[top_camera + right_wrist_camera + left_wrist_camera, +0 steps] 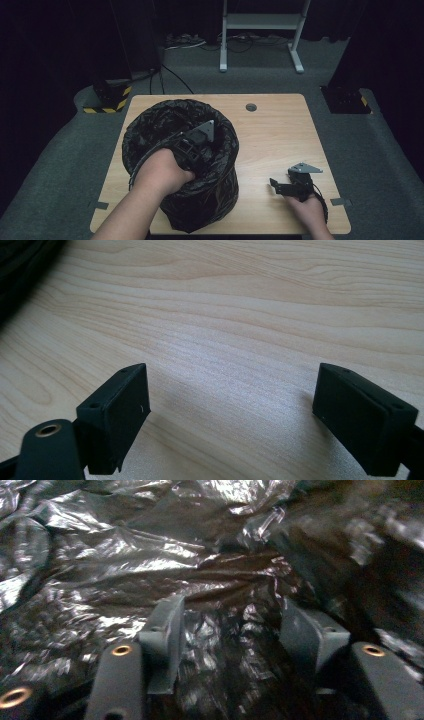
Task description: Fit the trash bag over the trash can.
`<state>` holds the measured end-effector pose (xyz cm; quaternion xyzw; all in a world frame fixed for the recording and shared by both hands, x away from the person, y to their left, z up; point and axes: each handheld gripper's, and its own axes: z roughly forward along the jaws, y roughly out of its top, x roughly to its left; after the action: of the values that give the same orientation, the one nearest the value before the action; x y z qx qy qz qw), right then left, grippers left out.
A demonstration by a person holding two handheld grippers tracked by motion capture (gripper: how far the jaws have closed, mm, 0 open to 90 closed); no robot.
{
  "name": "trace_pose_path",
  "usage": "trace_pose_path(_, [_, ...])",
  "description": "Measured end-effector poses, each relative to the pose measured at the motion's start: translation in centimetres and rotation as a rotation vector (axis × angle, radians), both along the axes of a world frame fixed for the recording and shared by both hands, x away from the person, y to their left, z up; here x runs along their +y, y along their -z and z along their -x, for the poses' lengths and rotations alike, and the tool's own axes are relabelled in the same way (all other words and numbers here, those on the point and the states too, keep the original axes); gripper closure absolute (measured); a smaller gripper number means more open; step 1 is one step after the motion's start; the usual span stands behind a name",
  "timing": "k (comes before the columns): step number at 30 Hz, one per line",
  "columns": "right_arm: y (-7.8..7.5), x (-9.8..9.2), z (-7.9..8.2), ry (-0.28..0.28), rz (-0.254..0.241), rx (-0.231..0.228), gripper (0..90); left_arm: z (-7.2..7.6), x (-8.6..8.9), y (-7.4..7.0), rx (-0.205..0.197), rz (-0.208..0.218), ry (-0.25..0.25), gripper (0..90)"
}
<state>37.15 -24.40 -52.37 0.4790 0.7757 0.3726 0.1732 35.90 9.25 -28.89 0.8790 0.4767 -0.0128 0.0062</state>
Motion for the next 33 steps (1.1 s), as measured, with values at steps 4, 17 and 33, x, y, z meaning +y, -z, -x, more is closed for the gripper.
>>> trace_pose_path(4, [0.0, 0.0, 0.0, 0.0, -0.002, 0.001, 14.8, -0.7, 0.5, 0.4, -0.005, 0.021, -0.003, 37.1])
trace_pose_path(17, [0.0, 0.0, -0.1, -0.001, 0.001, 0.0, 14.7, -1.7, 8.2, -6.7, -0.214, 0.032, -0.134, 26.2])
trace_pose_path(33, [0.0, 0.0, 0.0, 0.001, 0.005, -0.001, 14.7, 0.4, 22.7, -7.2, -0.234, -0.117, -0.428, 20.5])
